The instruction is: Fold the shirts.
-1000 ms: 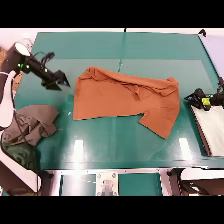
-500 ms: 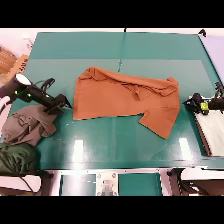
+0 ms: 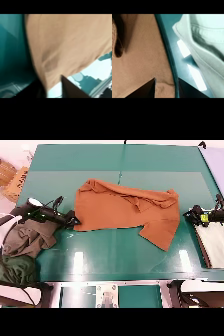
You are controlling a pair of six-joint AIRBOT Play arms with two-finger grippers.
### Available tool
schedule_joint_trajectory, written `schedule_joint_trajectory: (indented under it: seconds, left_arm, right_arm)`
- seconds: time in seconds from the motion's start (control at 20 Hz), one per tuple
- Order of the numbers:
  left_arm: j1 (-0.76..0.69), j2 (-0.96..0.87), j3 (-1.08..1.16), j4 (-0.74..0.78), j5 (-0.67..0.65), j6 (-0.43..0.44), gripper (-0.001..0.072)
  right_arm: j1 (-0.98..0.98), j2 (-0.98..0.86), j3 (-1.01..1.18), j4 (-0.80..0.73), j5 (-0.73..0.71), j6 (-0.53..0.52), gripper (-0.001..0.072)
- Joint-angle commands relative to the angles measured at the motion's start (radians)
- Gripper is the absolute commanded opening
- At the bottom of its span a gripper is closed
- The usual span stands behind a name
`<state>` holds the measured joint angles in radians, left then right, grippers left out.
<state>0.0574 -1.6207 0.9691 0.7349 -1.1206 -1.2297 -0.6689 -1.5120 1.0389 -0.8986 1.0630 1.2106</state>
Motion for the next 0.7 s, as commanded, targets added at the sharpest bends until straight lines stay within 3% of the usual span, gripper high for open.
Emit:
schedule_joint_trajectory:
  seconds: [0.0, 0.05, 0.15, 0.65]
  left_arm:
    - [-0.001, -0.009, 0.019, -0.016, -0.014, 0.039, 0.0065]
    - [0.007, -0.008, 0.02, -0.017, -0.015, 0.038, 0.0026]
    - [0.01, -0.008, 0.02, -0.01, -0.021, 0.039, 0.0026]
    - [0.01, -0.007, 0.02, -0.012, -0.012, 0.062, 0.0026]
  right_arm:
    - [0.0, 0.0, -0.001, 0.0, 0.002, 0.001, 0.0341]
    - [0.0, 0.0, -0.001, -0.002, 0.004, 0.007, 0.0341]
    - [0.0, -0.001, -0.004, -0.004, 0.003, 0.031, 0.0374]
    - [0.031, -0.125, -0.021, 0.003, 0.024, 0.033, 0.0373]
